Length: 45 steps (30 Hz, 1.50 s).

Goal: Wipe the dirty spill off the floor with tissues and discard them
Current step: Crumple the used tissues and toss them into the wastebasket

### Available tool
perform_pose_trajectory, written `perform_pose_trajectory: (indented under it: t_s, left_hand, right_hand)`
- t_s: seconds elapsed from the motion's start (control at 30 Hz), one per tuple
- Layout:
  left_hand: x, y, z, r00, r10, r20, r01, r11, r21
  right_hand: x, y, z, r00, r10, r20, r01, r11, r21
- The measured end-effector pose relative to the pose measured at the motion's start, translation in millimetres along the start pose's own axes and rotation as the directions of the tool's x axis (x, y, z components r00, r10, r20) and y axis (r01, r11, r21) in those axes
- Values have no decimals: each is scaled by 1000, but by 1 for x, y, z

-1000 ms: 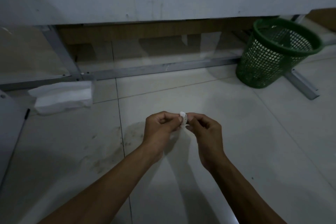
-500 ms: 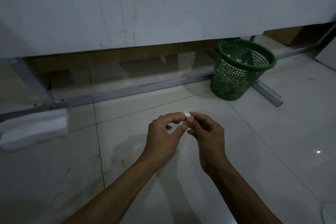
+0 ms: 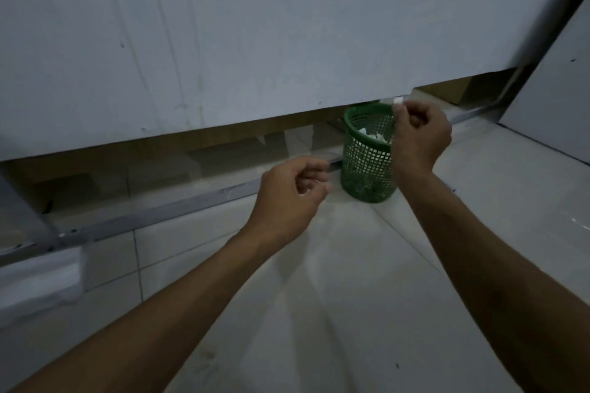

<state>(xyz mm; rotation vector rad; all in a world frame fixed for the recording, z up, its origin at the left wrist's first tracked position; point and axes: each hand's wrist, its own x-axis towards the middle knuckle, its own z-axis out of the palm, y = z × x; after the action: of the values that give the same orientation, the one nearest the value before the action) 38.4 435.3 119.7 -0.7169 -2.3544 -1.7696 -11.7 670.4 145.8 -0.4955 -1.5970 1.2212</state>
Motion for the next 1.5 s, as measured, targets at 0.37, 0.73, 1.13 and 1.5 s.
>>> perform_pose_trajectory:
  t_s: [0.37,0.73,1.13,1.5]
  left_hand:
    - [-21,-34,-54,997,-24,68,11,981,193]
    - [-20,-35,-212,959,2,282,-196,723,663]
    - [-92,-121,-370,903,-428,34,150,388,910]
    - [-128,-209,-406,796,-605,-16,317,393,863]
  right_hand:
    - [-19,41,-1,920,185,345,-105,966,-238]
    - [-133,-27,48,472,-46,880,194,979,-53]
    - [-233,-115,169,-265,-218,939,552,765,333]
    - [-349,-81,270,-436,-64,898,585,738,337]
